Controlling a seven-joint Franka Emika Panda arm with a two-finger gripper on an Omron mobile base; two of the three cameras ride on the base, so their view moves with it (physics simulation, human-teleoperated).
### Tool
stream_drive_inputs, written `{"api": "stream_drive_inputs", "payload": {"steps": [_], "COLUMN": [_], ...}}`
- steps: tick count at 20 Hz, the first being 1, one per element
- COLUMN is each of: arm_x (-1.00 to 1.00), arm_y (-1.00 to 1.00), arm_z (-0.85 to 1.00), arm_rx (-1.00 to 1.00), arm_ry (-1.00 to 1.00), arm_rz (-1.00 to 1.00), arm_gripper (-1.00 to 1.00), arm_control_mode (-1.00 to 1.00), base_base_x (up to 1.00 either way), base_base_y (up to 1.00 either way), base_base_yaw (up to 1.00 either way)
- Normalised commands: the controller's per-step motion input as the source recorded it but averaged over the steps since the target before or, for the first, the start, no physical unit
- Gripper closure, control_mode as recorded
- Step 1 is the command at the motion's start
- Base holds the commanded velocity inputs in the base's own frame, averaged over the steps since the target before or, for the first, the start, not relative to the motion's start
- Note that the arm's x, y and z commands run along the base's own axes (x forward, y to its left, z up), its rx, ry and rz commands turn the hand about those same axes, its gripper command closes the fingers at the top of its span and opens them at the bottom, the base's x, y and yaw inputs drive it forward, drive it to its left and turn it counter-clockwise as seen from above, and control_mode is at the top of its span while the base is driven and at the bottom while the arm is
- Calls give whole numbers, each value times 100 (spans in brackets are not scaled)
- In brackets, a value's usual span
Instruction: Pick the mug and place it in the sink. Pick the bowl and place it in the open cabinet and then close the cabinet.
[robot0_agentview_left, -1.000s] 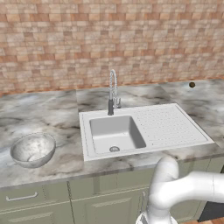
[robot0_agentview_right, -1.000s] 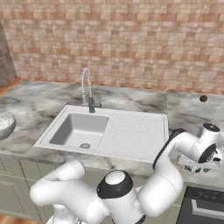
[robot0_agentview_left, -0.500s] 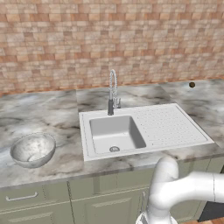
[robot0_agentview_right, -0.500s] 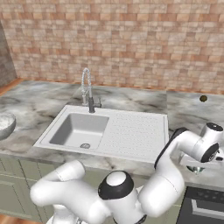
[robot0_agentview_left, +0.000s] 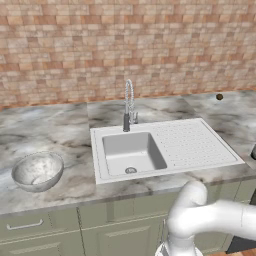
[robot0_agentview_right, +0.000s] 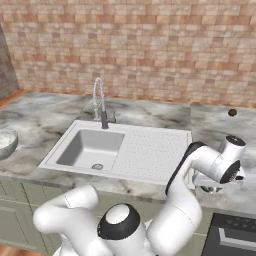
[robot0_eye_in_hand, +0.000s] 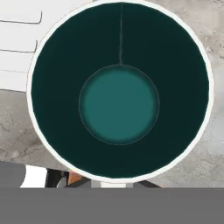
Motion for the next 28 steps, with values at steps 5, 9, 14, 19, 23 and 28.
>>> {"api": "stream_drive_inputs", "payload": {"steps": [5, 9, 14, 19, 23, 28], "arm_x": [-3, 0, 0, 5, 14, 8], "arm_y": [76, 86, 94, 88, 94, 89], "arm_z": [91, 86, 58, 49, 26, 4], "arm_rx": [-12, -19, -28, -17, -8, -1], "arm_ry": [-23, -14, 0, 4, 13, 17], "arm_rz": [10, 13, 17, 19, 20, 13], "arm_gripper": [100, 100, 100, 100, 100, 100], "arm_control_mode": [-100, -100, -100, -100, -100, -100], "base_base_x": [0, 0, 0, 0, 0, 0], "base_base_y": [0, 0, 0, 0, 0, 0], "base_base_yaw": [0, 0, 0, 0, 0, 0]}}
